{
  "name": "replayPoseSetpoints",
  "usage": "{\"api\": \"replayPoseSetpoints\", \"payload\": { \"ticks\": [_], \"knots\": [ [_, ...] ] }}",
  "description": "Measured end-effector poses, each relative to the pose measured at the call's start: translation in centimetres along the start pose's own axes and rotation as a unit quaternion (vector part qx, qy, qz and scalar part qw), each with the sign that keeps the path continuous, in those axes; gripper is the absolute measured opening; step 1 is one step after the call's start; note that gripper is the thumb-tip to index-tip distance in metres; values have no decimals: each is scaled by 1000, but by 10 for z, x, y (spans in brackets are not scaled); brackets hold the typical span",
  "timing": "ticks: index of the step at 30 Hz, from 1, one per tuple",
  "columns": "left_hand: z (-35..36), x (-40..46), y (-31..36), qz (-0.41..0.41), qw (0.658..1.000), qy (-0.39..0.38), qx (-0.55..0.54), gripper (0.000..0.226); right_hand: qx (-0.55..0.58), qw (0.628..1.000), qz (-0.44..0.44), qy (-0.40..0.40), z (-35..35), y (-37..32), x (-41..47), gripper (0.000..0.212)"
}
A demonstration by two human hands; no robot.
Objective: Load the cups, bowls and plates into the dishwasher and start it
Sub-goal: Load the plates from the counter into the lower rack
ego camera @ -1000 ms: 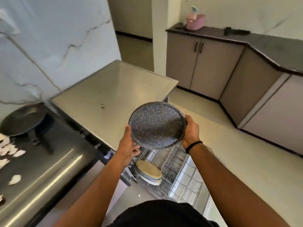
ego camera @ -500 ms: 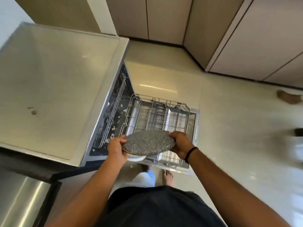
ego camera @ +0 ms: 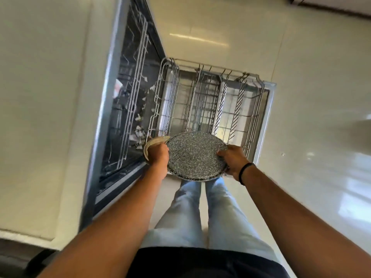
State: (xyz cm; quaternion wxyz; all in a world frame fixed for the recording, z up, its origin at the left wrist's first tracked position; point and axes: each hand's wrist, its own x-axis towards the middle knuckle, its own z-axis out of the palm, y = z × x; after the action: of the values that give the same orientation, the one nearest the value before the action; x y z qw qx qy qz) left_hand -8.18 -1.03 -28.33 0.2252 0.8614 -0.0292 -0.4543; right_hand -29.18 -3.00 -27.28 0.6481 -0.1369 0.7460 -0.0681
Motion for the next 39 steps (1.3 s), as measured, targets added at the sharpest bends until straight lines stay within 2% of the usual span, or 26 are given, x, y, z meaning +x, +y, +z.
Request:
{"api": "replayPoseSetpoints", "payload": {
  "ticks": [6,11,14,15,22,29,30,33,39],
  "knots": [
    [15,63,-42,-9,992,51,111,11,-71,991,95,-64,27,23,63,13],
    [23,102,-44,4,985,73,158,25,-62,991,111,-52,47,34,103,20],
    [27,120,-45,8,980,87,180,3,-62,990,114,-59,56,39,119,19],
    [28,126,-46,11,977,91,194,2,-65,989,117,-64,60,40,123,17],
    [26,151,-48,3,963,103,248,19,-58,987,122,-82,79,42,133,11],
    [22,158,-54,-2,957,111,270,6,-78,985,118,-95,90,42,142,5],
    [20,160,-55,-7,956,116,270,8,-82,985,117,-96,92,43,143,4],
    [17,157,-58,-17,952,139,271,31,-101,982,119,-108,94,42,145,6],
    [15,159,-56,-16,947,151,284,29,-124,973,130,-145,93,40,146,8]
  ]
}}
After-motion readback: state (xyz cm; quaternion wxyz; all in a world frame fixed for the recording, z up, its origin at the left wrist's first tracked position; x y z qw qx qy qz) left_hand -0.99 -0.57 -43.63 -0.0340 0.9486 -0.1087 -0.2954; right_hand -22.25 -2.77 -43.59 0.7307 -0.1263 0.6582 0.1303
